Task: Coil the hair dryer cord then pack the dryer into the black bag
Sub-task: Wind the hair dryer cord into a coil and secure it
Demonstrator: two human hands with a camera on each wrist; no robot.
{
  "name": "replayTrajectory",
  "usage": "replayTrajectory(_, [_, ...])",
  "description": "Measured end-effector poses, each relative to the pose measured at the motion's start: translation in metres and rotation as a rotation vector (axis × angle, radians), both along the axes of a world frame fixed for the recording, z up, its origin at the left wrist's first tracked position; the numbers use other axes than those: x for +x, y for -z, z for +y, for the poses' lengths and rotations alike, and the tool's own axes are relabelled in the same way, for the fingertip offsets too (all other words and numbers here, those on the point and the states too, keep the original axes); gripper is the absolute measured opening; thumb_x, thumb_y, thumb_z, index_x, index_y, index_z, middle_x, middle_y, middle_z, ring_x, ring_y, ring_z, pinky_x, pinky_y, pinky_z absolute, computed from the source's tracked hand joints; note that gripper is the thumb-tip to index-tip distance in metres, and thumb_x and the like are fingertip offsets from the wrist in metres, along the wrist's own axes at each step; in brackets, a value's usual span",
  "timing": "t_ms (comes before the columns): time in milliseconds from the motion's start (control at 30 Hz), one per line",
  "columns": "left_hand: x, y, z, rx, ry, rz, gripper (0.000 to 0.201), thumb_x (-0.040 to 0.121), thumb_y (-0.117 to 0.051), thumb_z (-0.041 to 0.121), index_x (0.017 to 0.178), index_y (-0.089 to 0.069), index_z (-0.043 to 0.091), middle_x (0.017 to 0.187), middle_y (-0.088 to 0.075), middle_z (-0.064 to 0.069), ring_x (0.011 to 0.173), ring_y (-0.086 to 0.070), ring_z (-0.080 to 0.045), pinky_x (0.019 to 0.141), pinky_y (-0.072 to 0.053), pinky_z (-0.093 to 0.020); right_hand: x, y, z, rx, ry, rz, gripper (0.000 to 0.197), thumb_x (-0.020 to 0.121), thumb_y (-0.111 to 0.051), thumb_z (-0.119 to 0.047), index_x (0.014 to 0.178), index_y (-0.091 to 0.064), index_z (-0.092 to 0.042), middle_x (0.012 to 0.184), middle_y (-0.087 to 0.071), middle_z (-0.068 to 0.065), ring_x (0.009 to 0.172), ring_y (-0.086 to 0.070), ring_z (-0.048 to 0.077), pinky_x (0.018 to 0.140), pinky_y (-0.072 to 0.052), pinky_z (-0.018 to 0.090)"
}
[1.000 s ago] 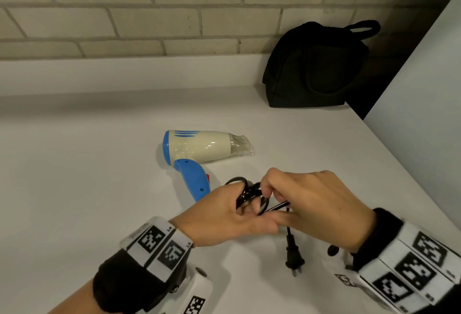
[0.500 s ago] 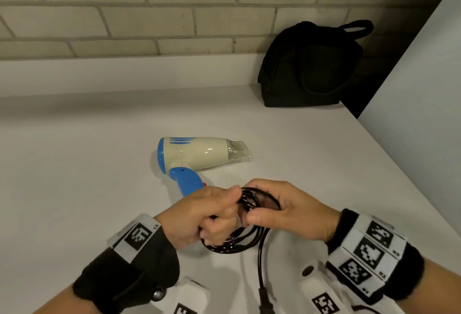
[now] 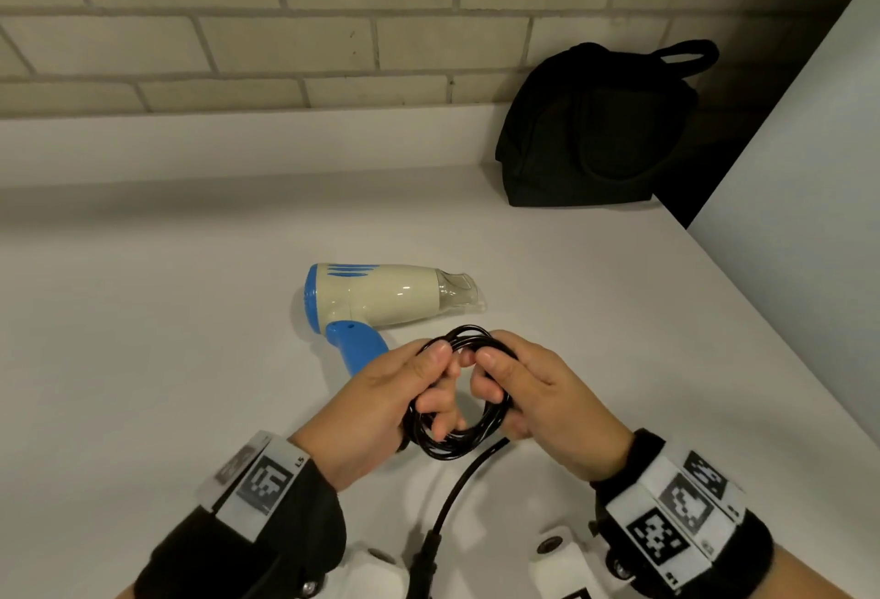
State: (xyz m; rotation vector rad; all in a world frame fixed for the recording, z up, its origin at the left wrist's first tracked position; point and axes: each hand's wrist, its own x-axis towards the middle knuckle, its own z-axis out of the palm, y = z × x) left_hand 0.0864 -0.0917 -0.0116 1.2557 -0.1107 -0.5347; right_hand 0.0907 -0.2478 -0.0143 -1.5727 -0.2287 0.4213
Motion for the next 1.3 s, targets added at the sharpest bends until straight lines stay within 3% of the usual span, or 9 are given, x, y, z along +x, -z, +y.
replayTrajectory(200, [-0.004,-0.002,-0.012,0.127,-0.125,-0.118,0.03,0.077,-0.041,0.045,0.055,-0.057,0.032,0.041,-0.029,0.01,0.039,-0.025,-0.005,0.056,-0.044,-0.021,0.0,-0.001,-0.001,-0.032,-0.007,-0.031,0.022,0.095,-0.035,-0.016,0.085,-0.054,-0.018,0.059,-0.039,-0.003,0.037,-0.033,0.0,0.037,-0.028,0.01])
replayTrajectory(367, [0.0,-0.006,-0.013,-0.008,-0.214,-0.019,0.028,0.075,-0.043,0.039,0.062,-0.04,0.015,0.039,-0.024,0.012,0.034,-0.018,-0.004,0.043,-0.037,-0.018,0.003,0.005,-0.019,-0.046,-0.043,-0.109,0.018,0.083,-0.053,-0.02,0.1,-0.057,-0.023,0.066,-0.063,-0.008,0.049,-0.048,0.002,0.048,-0.041,0.014])
replayTrajectory(467, [0.002,-0.011,-0.01,-0.11,-0.254,0.037,0.026,0.074,-0.043,0.037,0.061,-0.038,0.015,0.036,-0.024,0.011,0.03,-0.019,-0.001,0.038,-0.032,-0.016,0.003,0.013,-0.031,-0.114,-0.049,-0.107,0.019,0.088,-0.052,-0.008,0.097,-0.061,-0.022,0.066,-0.066,-0.008,0.063,-0.059,0.003,0.064,-0.048,0.016])
replayTrajectory(600, [0.004,-0.016,-0.01,-0.196,-0.254,0.09,0.025,0.073,-0.045,0.037,0.059,-0.039,0.016,0.035,-0.025,0.013,0.028,-0.02,0.0,0.036,-0.031,-0.015,0.002,0.027,-0.03,-0.464,0.044,-0.244,0.02,0.092,-0.045,-0.021,0.084,-0.063,-0.027,0.082,-0.065,-0.007,0.075,-0.059,0.0,0.071,-0.043,0.014])
replayTrajectory(667, [0.004,-0.017,-0.013,-0.213,-0.231,0.105,0.025,0.072,-0.045,0.036,0.06,-0.038,0.016,0.035,-0.025,0.013,0.027,-0.02,0.0,0.036,-0.032,-0.014,0.006,0.028,-0.025,-0.614,0.075,-0.278,0.027,0.091,-0.044,-0.028,0.077,-0.063,-0.016,0.07,-0.061,-0.002,0.06,-0.054,0.002,0.059,-0.04,0.014])
replayTrajectory(767, [0.001,-0.016,-0.018,-0.202,-0.19,0.114,0.026,0.074,-0.043,0.036,0.06,-0.035,0.016,0.035,-0.025,0.012,0.028,-0.019,0.0,0.036,-0.033,-0.016,0.018,0.024,-0.015,-0.367,0.193,-0.045,0.029,0.093,-0.046,-0.015,0.072,-0.062,-0.005,0.047,-0.055,-0.007,0.036,-0.048,0.0,0.04,-0.039,0.012])
replayTrajectory(967, [-0.006,-0.008,-0.019,-0.113,-0.168,0.091,0.027,0.075,-0.044,0.036,0.06,-0.038,0.015,0.039,-0.023,0.012,0.031,-0.018,-0.002,0.039,-0.035,-0.017,0.032,0.014,-0.012,0.292,0.442,0.108,0.023,0.094,-0.038,-0.004,0.079,-0.056,-0.003,0.052,-0.066,0.002,0.046,-0.062,0.011,0.047,-0.052,0.019])
replayTrajectory(1100, [-0.007,-0.001,-0.021,-0.028,-0.186,0.069,0.028,0.074,-0.047,0.037,0.06,-0.041,0.013,0.043,-0.024,0.008,0.034,-0.017,-0.005,0.041,-0.036,-0.018,0.03,0.011,-0.014,0.402,0.551,0.116,0.025,0.096,-0.036,-0.014,0.077,-0.052,-0.007,0.05,-0.065,0.004,0.049,-0.064,0.014,0.047,-0.053,0.019])
replayTrajectory(1300, [-0.009,0.005,-0.023,0.039,-0.184,0.045,0.028,0.07,-0.05,0.039,0.061,-0.044,0.013,0.045,-0.03,0.008,0.035,-0.02,-0.005,0.041,-0.037,-0.018,0.028,0.022,-0.014,0.491,0.495,0.404,0.028,0.097,-0.035,-0.021,0.081,-0.053,-0.006,0.052,-0.065,0.006,0.051,-0.06,0.015,0.049,-0.051,0.022])
